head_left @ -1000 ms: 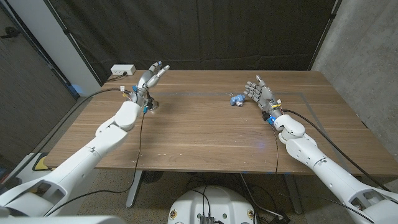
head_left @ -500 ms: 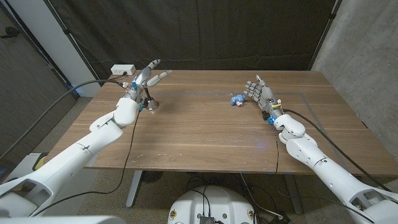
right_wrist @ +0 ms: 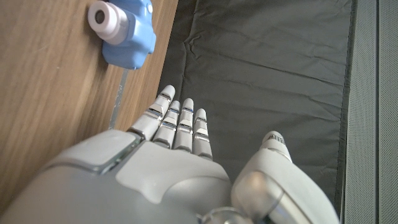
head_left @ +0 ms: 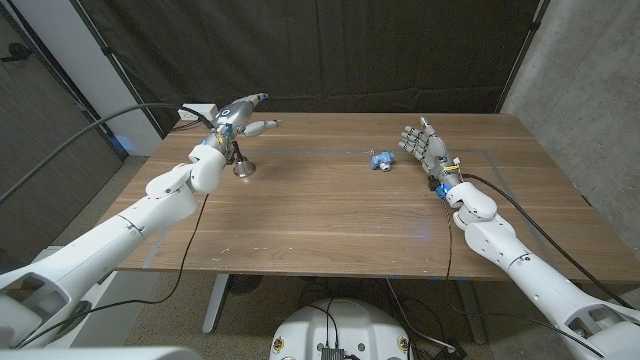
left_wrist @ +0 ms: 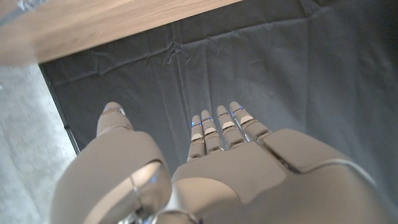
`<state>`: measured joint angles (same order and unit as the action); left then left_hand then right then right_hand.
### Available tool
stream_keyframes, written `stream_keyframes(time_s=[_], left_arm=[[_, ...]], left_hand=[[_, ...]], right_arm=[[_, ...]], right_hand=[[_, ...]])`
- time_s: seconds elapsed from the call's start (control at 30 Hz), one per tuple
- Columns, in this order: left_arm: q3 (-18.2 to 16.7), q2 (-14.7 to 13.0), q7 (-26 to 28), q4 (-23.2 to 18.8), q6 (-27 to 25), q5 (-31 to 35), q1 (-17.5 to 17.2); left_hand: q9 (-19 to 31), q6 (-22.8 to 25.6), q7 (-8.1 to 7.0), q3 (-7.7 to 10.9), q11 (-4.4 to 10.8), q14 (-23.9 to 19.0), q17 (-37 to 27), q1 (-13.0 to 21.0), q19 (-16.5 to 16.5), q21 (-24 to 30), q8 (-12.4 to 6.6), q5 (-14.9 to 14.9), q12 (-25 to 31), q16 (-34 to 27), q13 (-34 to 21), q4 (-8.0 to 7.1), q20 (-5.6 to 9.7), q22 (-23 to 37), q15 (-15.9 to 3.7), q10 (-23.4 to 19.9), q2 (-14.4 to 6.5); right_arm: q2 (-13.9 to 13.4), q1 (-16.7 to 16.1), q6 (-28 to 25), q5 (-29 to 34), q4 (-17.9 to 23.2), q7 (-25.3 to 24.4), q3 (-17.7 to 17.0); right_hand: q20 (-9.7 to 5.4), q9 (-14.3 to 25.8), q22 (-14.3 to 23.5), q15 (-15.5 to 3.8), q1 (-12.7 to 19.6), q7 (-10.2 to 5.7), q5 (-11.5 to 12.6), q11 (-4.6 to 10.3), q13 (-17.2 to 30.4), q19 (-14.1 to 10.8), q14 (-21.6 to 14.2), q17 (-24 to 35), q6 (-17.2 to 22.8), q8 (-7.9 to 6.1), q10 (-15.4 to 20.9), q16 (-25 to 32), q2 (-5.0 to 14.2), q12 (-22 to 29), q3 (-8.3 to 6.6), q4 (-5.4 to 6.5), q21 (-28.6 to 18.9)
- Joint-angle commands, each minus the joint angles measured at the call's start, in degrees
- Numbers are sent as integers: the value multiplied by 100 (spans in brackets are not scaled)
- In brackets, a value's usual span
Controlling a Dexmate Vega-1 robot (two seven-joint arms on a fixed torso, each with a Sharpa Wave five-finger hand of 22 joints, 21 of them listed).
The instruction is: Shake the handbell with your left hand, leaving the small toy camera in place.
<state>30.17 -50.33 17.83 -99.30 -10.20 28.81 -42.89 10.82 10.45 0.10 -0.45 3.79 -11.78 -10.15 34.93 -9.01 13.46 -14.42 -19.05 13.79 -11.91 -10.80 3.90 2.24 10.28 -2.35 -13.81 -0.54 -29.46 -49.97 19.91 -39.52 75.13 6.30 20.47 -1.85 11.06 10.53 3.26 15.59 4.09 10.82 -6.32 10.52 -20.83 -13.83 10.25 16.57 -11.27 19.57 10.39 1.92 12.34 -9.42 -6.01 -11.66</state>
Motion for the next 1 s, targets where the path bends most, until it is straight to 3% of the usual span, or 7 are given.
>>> stream_keyframes(time_s=[0.03,0.2,0.5,0.6,0.63,0.7,1.0], left_arm=[[385,-392,-895,-564,-879,1356,339],[551,-553,-1339,-694,-884,1943,499],[581,-880,-2217,-1188,-959,2929,466],[498,-1054,-2395,-1331,-855,3138,387],[477,-1105,-2466,-1356,-800,3202,375],[454,-1190,-2620,-1387,-676,3355,368],[339,-1447,-3180,-1543,-86,4019,338]], left_hand=[[6,58,-28,3,49,-68,-18,91,-78,27,-17,8,26,-34,-22,48,233,18,-192,-42,12],[6,51,-62,-29,103,-58,-18,119,-74,12,2,6,-1,-13,-23,77,210,16,-203,-17,82],[8,-95,-166,-222,190,54,-22,188,-38,-50,113,-21,-86,70,-29,195,167,10,-243,65,460],[10,-129,-237,-249,232,78,-23,234,-34,-62,136,-38,-101,82,-32,227,166,11,-254,77,517],[14,-85,-331,-286,339,-81,-33,335,-91,-57,139,-83,-82,28,-37,280,186,15,-332,-23,589],[17,8,-393,-305,398,-211,-44,405,-211,-23,118,-119,-45,-13,-42,306,231,20,-350,-162,610],[20,247,-436,-322,441,-312,-56,512,-308,-7,54,-176,-13,-28,-49,331,283,27,-421,-326,606]], right_arm=[[-64,40,15,-157,-165,205,-104],[-158,65,-62,-167,-70,238,-134],[-474,-118,-335,-216,400,137,-254],[-443,-151,-279,-176,434,77,-247],[-415,-173,-260,-172,449,37,-245],[-365,-208,-212,-177,455,21,-235],[-333,-423,-199,-96,715,-168,-174]], right_hand=[[49,15,27,-13,54,-16,-16,10,26,-16,-70,20,24,-18,38,35,20,18,-17,-6,-33],[52,15,28,-10,53,-17,-18,14,26,-16,-68,21,24,-18,33,33,22,16,-16,-6,-32],[49,15,28,-13,52,-19,-20,16,27,-29,-86,22,21,-17,47,39,24,20,-15,-6,-37],[49,15,28,-14,52,-16,-21,17,27,-32,-91,22,24,-18,52,41,24,22,-14,-6,-37],[46,15,28,-17,52,-17,-21,17,27,-33,-93,22,25,-18,53,41,24,23,-14,-6,-38],[47,15,28,-20,51,-20,-22,19,27,-33,-97,22,23,-17,55,43,25,23,-14,-6,-37],[45,15,28,-21,53,-17,-23,13,28,-35,-96,23,29,-20,55,40,27,22,-13,-8,-37]])
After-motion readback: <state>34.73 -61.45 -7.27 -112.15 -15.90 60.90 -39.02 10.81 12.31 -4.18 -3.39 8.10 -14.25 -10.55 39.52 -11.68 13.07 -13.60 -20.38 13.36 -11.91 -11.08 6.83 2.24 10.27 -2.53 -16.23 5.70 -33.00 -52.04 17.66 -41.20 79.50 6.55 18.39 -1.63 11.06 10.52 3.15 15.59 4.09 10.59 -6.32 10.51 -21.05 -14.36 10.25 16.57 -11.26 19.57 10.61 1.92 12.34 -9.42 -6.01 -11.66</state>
